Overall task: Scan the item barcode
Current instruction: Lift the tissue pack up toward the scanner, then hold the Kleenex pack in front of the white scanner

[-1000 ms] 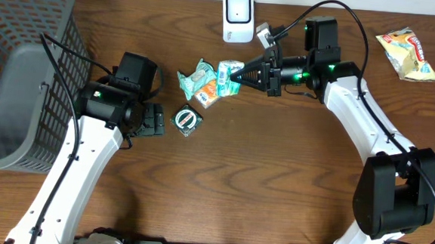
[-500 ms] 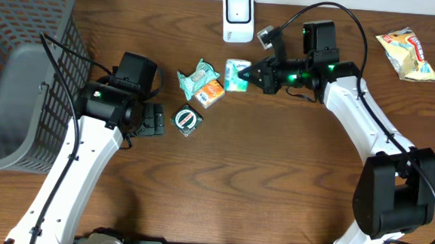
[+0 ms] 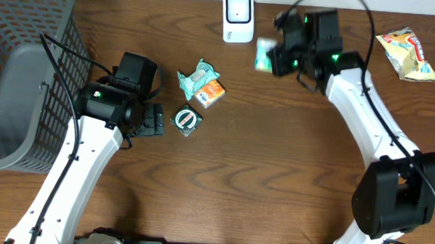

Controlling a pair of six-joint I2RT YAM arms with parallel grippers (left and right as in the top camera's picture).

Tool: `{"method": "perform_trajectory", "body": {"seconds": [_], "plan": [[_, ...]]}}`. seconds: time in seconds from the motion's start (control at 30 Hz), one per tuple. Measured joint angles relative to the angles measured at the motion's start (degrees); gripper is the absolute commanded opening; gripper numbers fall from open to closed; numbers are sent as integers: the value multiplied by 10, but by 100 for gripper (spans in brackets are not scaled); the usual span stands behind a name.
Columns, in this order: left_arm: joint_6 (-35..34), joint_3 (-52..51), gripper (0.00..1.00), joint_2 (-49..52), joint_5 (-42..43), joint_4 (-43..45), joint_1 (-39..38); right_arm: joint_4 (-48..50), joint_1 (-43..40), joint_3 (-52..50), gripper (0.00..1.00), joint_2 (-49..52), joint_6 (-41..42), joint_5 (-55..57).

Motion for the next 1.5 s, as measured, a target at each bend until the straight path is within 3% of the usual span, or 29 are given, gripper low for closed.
{"method": "perform_trajectory", "body": {"seconds": [0.13, 0.3, 0.43, 0.53, 0.7, 0.97, 1.2, 1.5], "plan": [[0, 0, 98, 0, 0, 0, 0, -42, 9, 125, 1, 42, -7, 38], [0, 0, 98, 0, 0, 0, 0, -110, 16, 298, 1, 160, -18, 66], [0, 0, 98, 0, 0, 0, 0, -107, 25, 394, 1, 257, -59, 109], [0, 0, 98, 0, 0, 0, 0, -66, 39, 409, 1, 287, -110, 164], [0, 0, 98, 0, 0, 0, 0, 11, 79, 417, 1, 298, -273, 260], [0, 0, 98, 0, 0, 0, 0, 43, 117, 433, 1, 329, -498, 305], [0, 0, 98, 0, 0, 0, 0, 73, 110, 433, 1, 395, -564, 377], [0, 0, 98, 0, 0, 0, 0, 73, 109, 433, 1, 401, -584, 396]]}}
